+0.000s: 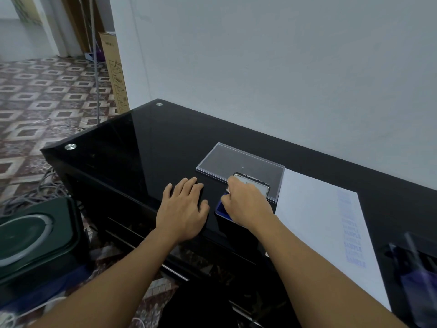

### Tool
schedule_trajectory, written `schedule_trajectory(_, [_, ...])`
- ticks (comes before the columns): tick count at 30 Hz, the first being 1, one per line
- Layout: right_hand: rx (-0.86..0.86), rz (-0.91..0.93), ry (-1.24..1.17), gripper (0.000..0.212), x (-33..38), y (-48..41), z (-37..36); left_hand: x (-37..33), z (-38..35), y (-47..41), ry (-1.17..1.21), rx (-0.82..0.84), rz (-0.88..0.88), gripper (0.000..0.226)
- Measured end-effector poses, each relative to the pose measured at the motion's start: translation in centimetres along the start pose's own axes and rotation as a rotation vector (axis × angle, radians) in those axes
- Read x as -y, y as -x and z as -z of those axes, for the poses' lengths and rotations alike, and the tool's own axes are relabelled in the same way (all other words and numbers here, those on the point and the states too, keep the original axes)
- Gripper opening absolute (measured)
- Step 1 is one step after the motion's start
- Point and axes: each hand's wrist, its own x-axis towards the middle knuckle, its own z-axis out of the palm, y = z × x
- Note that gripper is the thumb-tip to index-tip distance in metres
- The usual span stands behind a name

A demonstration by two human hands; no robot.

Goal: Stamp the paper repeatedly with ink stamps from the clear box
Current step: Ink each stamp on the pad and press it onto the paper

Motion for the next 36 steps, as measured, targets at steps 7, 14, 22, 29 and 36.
schedule_trajectory(7, [0.002,0.010,-0.008,0.009,-0.1,0.3,0.1,-0.1,0.2,0.1,0.009,0.010,0.002,0.055])
schedule_trajectory(14, [-0.055,0.031,-0.087,0.015,-1.4,2.9,1.0,-0.3,0.6,0.0,0.044,0.060,0.005,0.055])
schedule_trajectory(22, [-0.116,-0.105,-0.117,0.014,-5.8,6.8,5.0,-2.8,3.2,-1.4,0.197,0.142,0.028,0.049])
schedule_trajectory(29, [-0.102,-0.261,-0.120,0.015,-10.6,10.8,7.5,-9.1,4.2,-0.6,0.335,0.138,-0.152,0.043])
schedule_trajectory(36, [-0.107,-0.367,-0.096,0.016,-14.9,14.3,9.9,-14.6,3.1,0.9,0.390,0.163,-0.291,0.037])
